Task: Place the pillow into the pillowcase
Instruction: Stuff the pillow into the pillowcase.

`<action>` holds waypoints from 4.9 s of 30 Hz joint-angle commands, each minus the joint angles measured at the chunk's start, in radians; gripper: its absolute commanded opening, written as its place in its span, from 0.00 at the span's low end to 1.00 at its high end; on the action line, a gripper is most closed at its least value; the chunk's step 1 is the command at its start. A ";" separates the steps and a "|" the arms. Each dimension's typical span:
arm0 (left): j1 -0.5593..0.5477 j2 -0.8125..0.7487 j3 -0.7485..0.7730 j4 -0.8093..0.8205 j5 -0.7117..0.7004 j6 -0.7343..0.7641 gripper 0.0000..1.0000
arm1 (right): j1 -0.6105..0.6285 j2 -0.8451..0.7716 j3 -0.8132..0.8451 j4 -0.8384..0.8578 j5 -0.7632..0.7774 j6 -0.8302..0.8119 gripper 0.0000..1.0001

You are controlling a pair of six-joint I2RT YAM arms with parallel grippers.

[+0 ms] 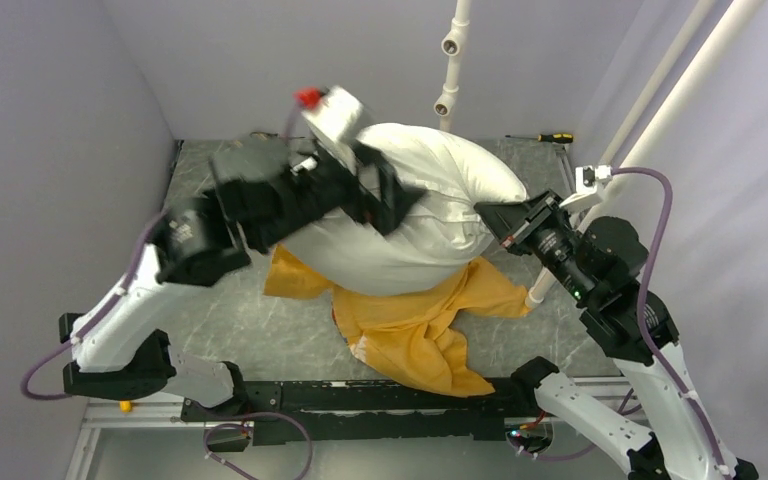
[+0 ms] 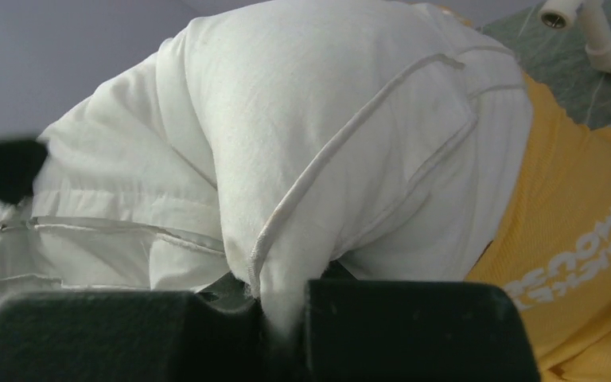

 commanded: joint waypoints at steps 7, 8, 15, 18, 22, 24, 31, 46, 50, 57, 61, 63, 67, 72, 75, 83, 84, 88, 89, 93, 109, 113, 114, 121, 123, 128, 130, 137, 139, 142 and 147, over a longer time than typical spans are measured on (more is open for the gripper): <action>0.458 -0.020 0.156 -0.192 0.139 0.055 0.99 | 0.001 -0.065 -0.027 -0.284 0.109 -0.034 0.00; 0.483 -0.004 0.176 -0.213 0.111 0.067 0.99 | 0.001 -0.070 -0.026 -0.286 0.120 -0.035 0.00; 0.863 0.038 0.091 -0.362 0.437 -0.043 1.00 | 0.001 -0.102 0.008 -0.316 0.214 -0.053 0.00; 0.983 0.006 -0.104 -0.311 0.681 -0.118 0.99 | 0.001 -0.118 0.014 -0.314 0.231 -0.065 0.00; 1.030 -0.037 -0.336 -0.143 1.027 -0.226 0.96 | 0.001 -0.108 0.021 -0.303 0.216 -0.083 0.00; 1.029 -0.076 -0.449 0.004 1.156 -0.312 0.95 | 0.001 -0.091 0.024 -0.296 0.202 -0.091 0.00; 0.948 -0.085 -0.539 0.080 1.234 -0.363 0.73 | 0.001 -0.038 0.017 -0.241 0.166 -0.111 0.00; 0.946 -0.192 -0.250 -0.040 0.890 -0.274 0.00 | 0.000 0.298 0.347 -0.174 0.030 -0.258 0.72; 0.946 -0.195 -0.252 -0.024 0.946 -0.304 0.00 | 0.000 0.259 0.389 -0.215 0.071 -0.212 0.94; 0.879 -0.228 -0.426 0.169 0.977 -0.422 0.00 | -0.001 0.180 0.368 -0.209 -0.148 -0.042 1.00; 0.756 -0.211 -0.437 0.167 0.896 -0.399 0.00 | 0.000 0.113 0.352 -0.173 -0.187 0.057 1.00; 0.718 -0.198 -0.437 0.161 0.865 -0.386 0.00 | 0.000 0.080 0.356 -0.176 -0.172 0.083 1.00; 0.662 -0.184 -0.446 0.189 0.832 -0.395 0.00 | 0.000 0.117 0.306 -0.170 -0.250 0.107 1.00; 0.519 -0.153 -0.449 0.195 0.775 -0.374 0.00 | 0.000 0.135 0.056 0.062 -0.278 0.173 1.00; 0.419 -0.129 -0.447 0.167 0.731 -0.335 0.00 | 0.000 0.156 0.029 0.186 -0.261 0.189 1.00; 0.259 -0.057 -0.326 0.028 0.542 -0.186 0.26 | -0.001 0.156 0.051 0.134 -0.193 0.070 0.00; 0.258 -0.055 -0.297 -0.015 0.474 -0.162 0.40 | -0.002 0.137 0.039 0.097 -0.155 0.038 0.00; 0.260 -0.047 -0.179 -0.215 0.176 -0.076 0.78 | -0.002 0.011 -0.018 -0.065 -0.024 -0.060 0.00; 0.262 -0.049 -0.163 -0.250 0.111 -0.061 0.82 | -0.002 -0.024 -0.028 -0.112 0.019 -0.072 0.00; 0.333 -0.073 -0.157 -0.340 0.034 -0.050 0.91 | -0.002 -0.145 -0.064 -0.302 0.147 -0.061 0.00; 0.603 -0.086 -0.429 -0.116 0.698 -0.117 0.88 | 0.005 -0.294 -0.142 -0.418 0.233 0.008 0.00; 0.604 -0.075 -0.420 -0.110 0.677 -0.124 0.33 | 0.005 -0.254 -0.131 -0.375 0.205 -0.021 0.00; 0.604 -0.071 -0.406 -0.124 0.651 -0.118 0.13 | 0.004 -0.241 -0.123 -0.360 0.193 -0.033 0.00; 0.620 -0.129 -0.291 -0.132 0.482 -0.111 0.00 | 0.005 -0.108 -0.048 -0.095 0.017 -0.196 0.00; 0.625 -0.154 -0.243 -0.140 0.441 -0.107 0.00 | 0.005 -0.048 -0.002 -0.016 -0.050 -0.236 0.00; 0.628 -0.151 -0.076 -0.259 0.372 -0.066 0.00 | 0.003 0.040 0.074 0.092 -0.123 -0.267 0.00; 0.629 -0.138 -0.035 -0.320 0.343 -0.053 0.00 | 0.003 0.046 0.074 0.108 -0.133 -0.265 0.00; 0.647 -0.111 -0.063 -0.442 0.304 -0.017 0.59 | 0.003 -0.031 0.030 0.035 -0.042 -0.250 0.00; 0.659 -0.102 -0.105 -0.428 0.351 -0.032 0.70 | 0.003 -0.063 0.023 -0.005 0.006 -0.246 0.00; 0.673 -0.099 -0.192 -0.364 0.463 -0.060 0.75 | 0.003 -0.120 0.004 -0.051 0.052 -0.239 0.00; 0.675 -0.065 -0.332 -0.229 0.721 -0.105 0.99 | 0.003 -0.167 -0.009 -0.147 0.084 -0.233 0.00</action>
